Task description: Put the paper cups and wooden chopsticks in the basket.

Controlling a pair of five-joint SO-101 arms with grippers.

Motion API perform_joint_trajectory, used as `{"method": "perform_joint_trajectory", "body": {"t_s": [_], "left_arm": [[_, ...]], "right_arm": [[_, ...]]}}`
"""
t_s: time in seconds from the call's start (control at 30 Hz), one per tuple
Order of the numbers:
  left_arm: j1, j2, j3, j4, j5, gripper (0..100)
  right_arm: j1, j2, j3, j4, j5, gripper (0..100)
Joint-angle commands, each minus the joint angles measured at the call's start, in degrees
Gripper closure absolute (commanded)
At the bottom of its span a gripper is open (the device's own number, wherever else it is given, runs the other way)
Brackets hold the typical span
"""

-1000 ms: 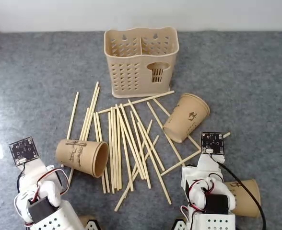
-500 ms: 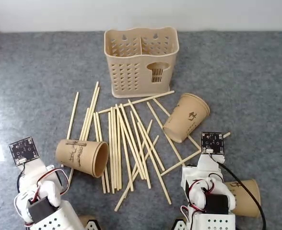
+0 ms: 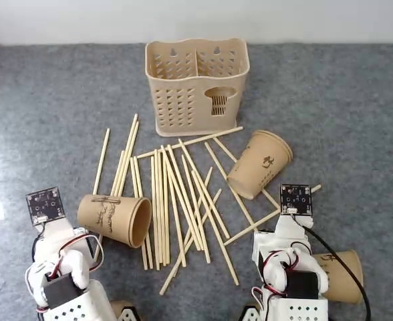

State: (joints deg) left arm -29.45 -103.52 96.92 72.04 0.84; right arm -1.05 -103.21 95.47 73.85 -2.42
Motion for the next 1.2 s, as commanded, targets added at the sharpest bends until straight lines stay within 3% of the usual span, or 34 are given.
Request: {"method": "perform_joint_trajectory", "body": {"t_s": [0.0, 0.37, 0.6, 0.67, 0.77, 0.9, 1.17], "left_arm": [[2.9, -0.8, -0.6, -0.9, 0.4, 98], [6.0, -0.8, -18.7, 3.4, 0.4, 98], [7.4, -0.8, -20.0, -0.2, 0.3, 98], [10.1, -0.8, -20.2, -2.7, -2.4, 98], [15.2, -0.8, -21.9, -2.8, -12.9, 91], [21.9, -0.6, -24.8, 0.8, -12.3, 82], [25.1, -0.4, -29.8, 7.2, -16.0, 82]], "right_arm": [[0.7, -0.7, 1.0, 0.5, -0.2, 99.0], [0.5, -0.7, 1.0, 0.5, -0.4, 99.0], [0.6, -0.7, 1.0, 0.5, -0.4, 99.0], [0.5, -0.7, 1.0, 0.5, -0.4, 99.0], [0.7, -0.7, 1.0, 0.6, -0.2, 99.0], [0.9, -0.7, -0.4, 0.0, -0.1, 99.0], [1.0, -0.6, -11.3, 0.7, -0.4, 99.0]]}}
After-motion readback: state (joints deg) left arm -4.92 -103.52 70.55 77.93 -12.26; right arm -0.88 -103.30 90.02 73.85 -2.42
